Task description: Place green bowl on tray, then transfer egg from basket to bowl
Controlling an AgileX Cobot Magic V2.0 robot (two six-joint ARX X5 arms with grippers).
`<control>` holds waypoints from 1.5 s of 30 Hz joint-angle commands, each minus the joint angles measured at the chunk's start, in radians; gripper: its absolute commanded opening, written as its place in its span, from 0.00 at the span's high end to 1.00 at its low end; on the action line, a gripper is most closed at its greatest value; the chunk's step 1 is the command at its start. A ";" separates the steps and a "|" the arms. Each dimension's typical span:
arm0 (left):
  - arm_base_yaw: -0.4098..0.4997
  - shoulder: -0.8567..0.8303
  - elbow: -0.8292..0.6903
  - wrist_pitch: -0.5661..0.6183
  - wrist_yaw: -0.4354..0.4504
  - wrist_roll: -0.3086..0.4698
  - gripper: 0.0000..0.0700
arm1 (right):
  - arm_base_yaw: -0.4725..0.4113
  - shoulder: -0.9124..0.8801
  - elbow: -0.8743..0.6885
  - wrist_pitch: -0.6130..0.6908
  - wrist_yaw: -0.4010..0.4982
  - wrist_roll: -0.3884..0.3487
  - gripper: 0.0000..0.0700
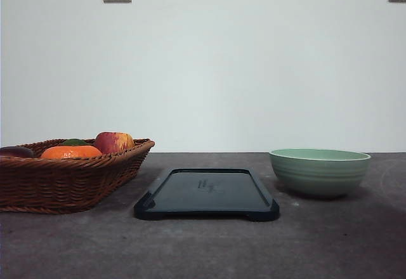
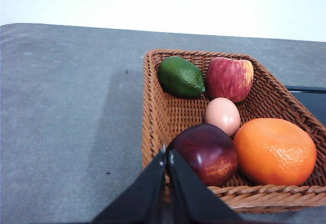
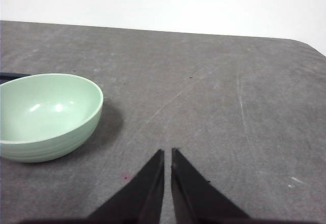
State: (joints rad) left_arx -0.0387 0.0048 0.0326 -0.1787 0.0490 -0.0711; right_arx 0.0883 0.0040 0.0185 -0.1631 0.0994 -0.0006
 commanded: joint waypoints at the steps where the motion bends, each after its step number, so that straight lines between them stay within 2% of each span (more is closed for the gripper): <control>1: 0.001 -0.002 -0.019 0.000 -0.002 -0.003 1.00 | -0.001 0.000 -0.006 0.009 -0.002 0.000 0.98; 5: 0.000 -0.001 -0.019 0.000 0.000 -0.032 1.00 | -0.001 0.000 -0.006 0.082 -0.001 0.000 0.98; 8: 0.000 -0.002 -0.019 0.000 0.000 -0.140 1.00 | 0.001 0.000 -0.006 0.137 -0.004 0.014 0.98; 11: -0.001 -0.002 -0.019 -0.001 0.000 -0.290 1.00 | 0.001 0.000 -0.005 0.171 -0.027 0.100 0.98; 14: -0.001 -0.002 -0.019 0.000 0.000 -0.394 1.00 | 0.001 0.000 -0.005 0.216 -0.029 0.105 0.98; 17: -0.001 -0.002 -0.019 0.000 0.001 -0.462 1.00 | 0.001 0.000 -0.005 0.239 -0.030 0.118 0.98; 22: -0.001 -0.001 -0.018 0.015 0.016 -0.551 1.00 | 0.001 0.000 -0.003 0.237 -0.020 0.237 0.99; 24: -0.001 -0.002 -0.018 0.049 0.029 -0.569 1.00 | 0.001 0.000 -0.003 0.233 -0.021 0.284 0.99; 29: -0.001 -0.002 -0.016 0.186 0.031 -0.577 1.00 | 0.001 0.000 -0.003 0.242 -0.022 0.457 0.99; 31: -0.001 -0.002 -0.012 0.245 0.031 -0.577 1.00 | 0.001 0.000 0.001 0.245 -0.054 0.494 0.99; 35: -0.001 -0.001 0.018 0.305 0.031 -0.577 1.00 | 0.001 0.000 0.030 0.245 -0.150 0.494 0.99; 41: -0.001 0.008 0.125 0.288 0.029 -0.524 1.00 | 0.001 0.015 0.133 0.209 -0.154 0.487 0.99; 45: -0.001 0.044 0.247 0.141 0.002 -0.507 1.00 | 0.001 0.074 0.222 0.173 -0.152 0.459 0.99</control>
State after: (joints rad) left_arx -0.0395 0.0399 0.2574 -0.0114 0.0576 -0.6038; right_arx 0.0895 0.0650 0.2221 0.0090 -0.0536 0.4731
